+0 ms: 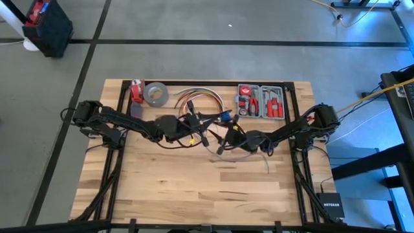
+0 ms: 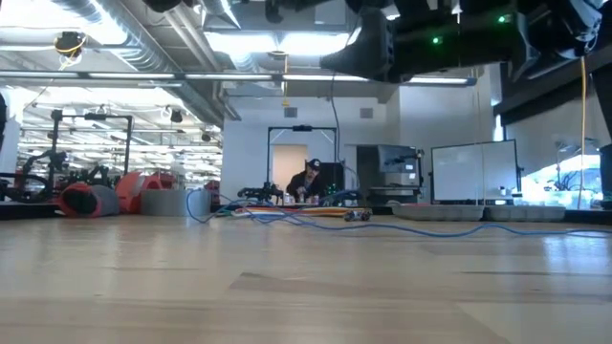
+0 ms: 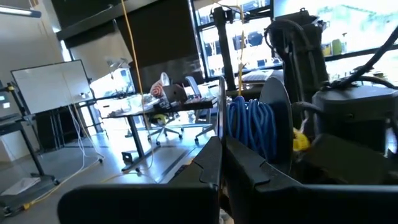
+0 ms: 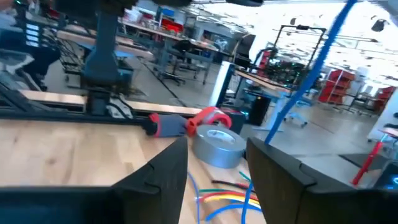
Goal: Coil cords
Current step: Coil the blue wire on the black spool
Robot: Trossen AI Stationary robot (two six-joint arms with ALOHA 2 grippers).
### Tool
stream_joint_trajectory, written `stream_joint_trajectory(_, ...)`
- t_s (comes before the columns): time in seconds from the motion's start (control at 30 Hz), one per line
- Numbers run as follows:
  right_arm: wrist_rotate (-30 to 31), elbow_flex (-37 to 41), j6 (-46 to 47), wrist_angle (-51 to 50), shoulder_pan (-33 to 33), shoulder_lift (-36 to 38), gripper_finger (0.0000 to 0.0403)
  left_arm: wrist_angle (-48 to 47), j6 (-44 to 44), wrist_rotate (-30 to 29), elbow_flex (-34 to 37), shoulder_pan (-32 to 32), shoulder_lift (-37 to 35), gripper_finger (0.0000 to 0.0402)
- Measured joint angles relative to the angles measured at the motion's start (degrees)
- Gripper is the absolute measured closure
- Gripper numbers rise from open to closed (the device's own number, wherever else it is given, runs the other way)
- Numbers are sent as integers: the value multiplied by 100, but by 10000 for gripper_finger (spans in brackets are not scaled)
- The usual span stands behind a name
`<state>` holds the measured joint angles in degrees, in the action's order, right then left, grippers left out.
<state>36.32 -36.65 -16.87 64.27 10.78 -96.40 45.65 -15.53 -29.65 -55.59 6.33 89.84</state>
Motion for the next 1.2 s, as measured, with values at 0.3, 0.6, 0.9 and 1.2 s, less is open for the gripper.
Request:
stream_joint_trajectory(0.3,59,-9,-36,-367,57,-6,308,6,-83,0,0,28,0,400)
stream_joint_trajectory(0.6,1232,-6,-453,-1348,448,294,328,-16,-275,-17,0,157,-18,400)
stream_joint_trajectory(0.9,203,-6,126,-1678,116,433,241,-1,-162,-19,-2,157,-37,400)
stream_joint_trajectory(1.2,-569,-4,384,-1806,-222,429,258,-20,-140,-22,-2,157,-37,400)
